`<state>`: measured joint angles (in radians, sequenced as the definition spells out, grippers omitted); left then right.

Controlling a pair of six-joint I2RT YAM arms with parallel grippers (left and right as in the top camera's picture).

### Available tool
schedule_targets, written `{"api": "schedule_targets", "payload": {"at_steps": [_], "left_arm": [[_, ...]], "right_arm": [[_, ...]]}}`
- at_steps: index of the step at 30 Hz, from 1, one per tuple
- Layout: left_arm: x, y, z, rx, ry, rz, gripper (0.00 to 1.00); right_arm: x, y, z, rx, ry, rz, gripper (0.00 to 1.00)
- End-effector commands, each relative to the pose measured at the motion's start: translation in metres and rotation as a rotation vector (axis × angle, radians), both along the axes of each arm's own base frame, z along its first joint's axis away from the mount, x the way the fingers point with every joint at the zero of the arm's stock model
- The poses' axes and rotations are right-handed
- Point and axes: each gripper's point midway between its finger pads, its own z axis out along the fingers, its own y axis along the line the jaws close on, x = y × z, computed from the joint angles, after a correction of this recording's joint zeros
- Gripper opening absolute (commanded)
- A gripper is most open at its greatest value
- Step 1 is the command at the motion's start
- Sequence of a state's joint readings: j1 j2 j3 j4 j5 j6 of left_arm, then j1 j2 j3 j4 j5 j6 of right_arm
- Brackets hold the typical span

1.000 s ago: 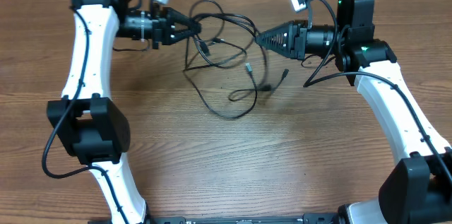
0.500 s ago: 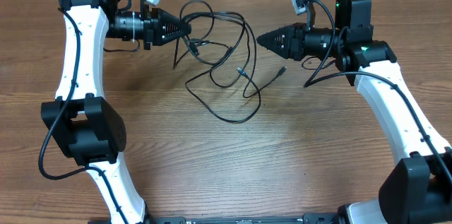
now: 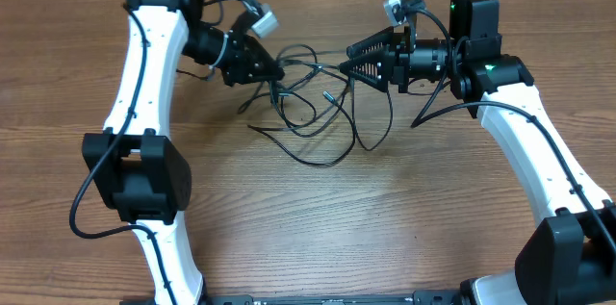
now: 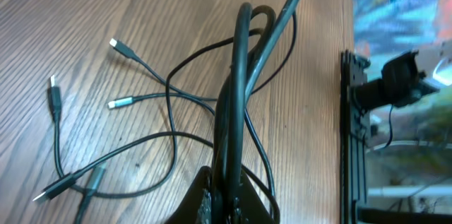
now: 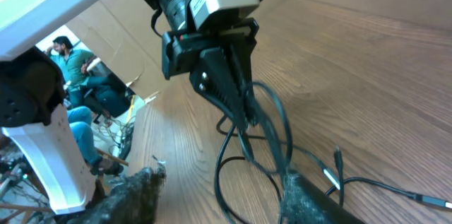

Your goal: Untangle cables

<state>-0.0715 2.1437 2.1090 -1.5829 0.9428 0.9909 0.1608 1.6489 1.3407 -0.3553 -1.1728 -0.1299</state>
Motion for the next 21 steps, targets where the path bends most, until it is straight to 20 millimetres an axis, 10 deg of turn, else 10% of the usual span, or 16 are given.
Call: {"api": "schedule_targets", "payload": {"at_steps": [1,14,21], "left_arm": [[-0.003,-0.006,0.002,0.005,-0.079,-0.072,0.04],[-0.018,-0.031,0.014,-0.096,-0.160,-0.194,0.04],[-0.018,-0.036,0.022,-0.149,-0.157,-0.183,0.04]], "right_arm": [[0.004,-0.001,0.001,-0.025,-0.074,-0.009,0.63],[-0.006,0.023,-0.038,-0.218,-0.080,-0.029,0.87],[-0.015,0.033,-0.044,-0.242,-0.062,-0.006,0.75]]}}
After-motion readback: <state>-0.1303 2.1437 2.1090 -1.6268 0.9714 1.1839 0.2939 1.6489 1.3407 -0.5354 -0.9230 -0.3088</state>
